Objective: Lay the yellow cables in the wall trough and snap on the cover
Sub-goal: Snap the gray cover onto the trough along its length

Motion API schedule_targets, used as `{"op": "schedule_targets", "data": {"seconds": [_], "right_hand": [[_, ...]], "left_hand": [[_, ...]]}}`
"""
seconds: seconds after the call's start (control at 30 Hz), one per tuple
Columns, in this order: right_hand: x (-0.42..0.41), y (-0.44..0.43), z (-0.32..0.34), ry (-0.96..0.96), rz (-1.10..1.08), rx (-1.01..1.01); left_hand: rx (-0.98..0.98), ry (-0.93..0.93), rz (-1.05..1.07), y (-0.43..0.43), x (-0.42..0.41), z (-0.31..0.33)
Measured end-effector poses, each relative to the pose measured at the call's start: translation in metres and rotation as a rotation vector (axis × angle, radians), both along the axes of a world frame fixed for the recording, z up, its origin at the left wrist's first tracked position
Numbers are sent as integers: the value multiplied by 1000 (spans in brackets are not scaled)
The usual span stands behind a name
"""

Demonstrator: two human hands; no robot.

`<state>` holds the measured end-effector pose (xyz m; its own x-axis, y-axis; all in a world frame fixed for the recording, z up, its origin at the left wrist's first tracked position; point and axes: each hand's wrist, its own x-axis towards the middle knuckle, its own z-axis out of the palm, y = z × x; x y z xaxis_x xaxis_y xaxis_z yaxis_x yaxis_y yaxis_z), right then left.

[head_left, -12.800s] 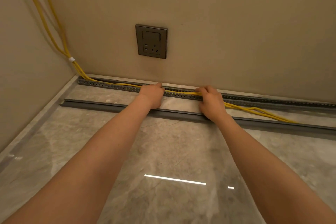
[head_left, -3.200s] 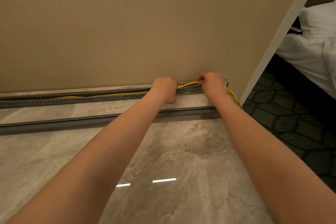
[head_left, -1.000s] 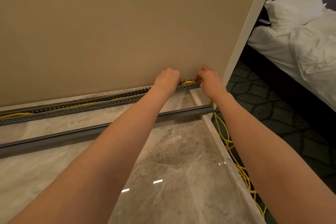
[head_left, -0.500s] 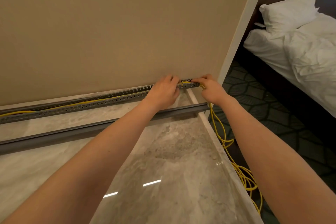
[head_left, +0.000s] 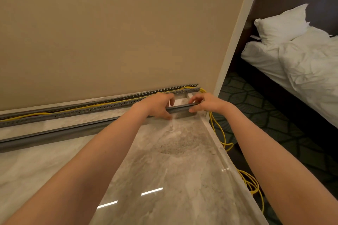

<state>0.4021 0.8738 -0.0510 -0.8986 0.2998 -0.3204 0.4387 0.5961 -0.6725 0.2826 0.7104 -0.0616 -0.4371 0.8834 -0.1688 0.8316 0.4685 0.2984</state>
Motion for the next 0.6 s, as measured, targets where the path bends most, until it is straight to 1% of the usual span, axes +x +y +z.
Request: {"op": "schedule_targets", "data": {"seconds": [0.07, 0.17, 0.3, 0.37, 0.5, 0.6], "right_hand": [[0, 4, -3, 40, 2, 75], [-1, 10, -10, 133, -90, 146], [-6, 8, -13, 246, -198, 22], [-10, 8, -12, 321, -238, 13], [-16, 16, -9, 433, -277, 108], [-19, 24, -6, 444, -292, 152]], "left_hand": [[46, 42, 22, -3, -2, 3], [45, 95, 12, -2, -3, 11], [32, 145, 37, 1, -5, 10], [64, 163, 84, 4, -9, 7], [93, 148, 103, 18, -18, 14], [99, 101, 83, 27, -23, 16]]}}
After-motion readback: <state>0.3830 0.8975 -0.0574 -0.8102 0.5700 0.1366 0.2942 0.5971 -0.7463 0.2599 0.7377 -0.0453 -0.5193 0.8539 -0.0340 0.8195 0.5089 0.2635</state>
